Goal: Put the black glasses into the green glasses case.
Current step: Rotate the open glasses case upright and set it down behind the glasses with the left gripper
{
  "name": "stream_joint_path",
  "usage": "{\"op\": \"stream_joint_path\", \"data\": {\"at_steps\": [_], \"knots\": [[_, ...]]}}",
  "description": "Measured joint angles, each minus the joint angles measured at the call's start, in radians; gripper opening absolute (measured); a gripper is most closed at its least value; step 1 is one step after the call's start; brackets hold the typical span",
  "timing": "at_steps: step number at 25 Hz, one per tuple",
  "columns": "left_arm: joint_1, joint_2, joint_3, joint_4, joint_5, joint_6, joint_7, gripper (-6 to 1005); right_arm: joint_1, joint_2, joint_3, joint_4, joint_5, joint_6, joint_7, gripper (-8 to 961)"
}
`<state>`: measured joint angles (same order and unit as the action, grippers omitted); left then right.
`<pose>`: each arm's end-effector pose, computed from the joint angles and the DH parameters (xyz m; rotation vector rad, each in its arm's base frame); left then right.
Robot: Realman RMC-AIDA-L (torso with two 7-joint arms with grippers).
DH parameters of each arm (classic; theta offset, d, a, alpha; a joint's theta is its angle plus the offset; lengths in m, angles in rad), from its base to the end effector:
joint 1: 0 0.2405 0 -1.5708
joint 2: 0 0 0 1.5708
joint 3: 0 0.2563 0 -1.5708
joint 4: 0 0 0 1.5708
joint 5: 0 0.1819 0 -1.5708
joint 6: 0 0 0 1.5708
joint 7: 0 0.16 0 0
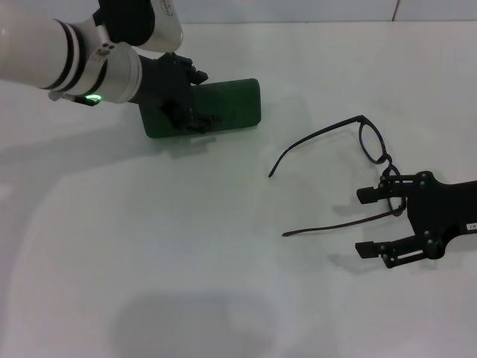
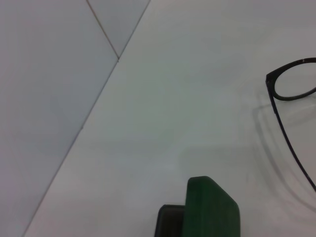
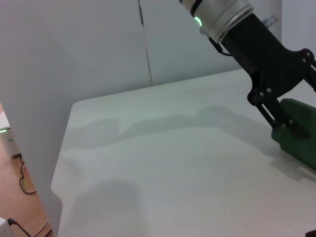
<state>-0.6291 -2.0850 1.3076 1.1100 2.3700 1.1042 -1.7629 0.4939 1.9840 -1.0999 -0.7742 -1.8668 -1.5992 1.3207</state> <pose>-0.1865 0.3849 -0.0288 -2.6569 -0.0436 0.2089 0.2304 0.2946 -0.0136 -3.0172 0.2252 0.4746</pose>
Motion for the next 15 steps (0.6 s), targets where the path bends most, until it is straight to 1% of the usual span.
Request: {"op": "stream_joint_path", "data": {"at_steps": [7,15], "knots": [[0.006,-0.001,-0.001,0.001,-0.002,-0.006,0.006,718,0.000,0.001,0.000,0.001,0.000,0.002,0.000,858],[0.002,-0.003,-0.001,-0.015,-0.003,-0.056,0.020,719,0.000,0.004,0.000,0.004,-0.010,0.004,0.000,858]]}}
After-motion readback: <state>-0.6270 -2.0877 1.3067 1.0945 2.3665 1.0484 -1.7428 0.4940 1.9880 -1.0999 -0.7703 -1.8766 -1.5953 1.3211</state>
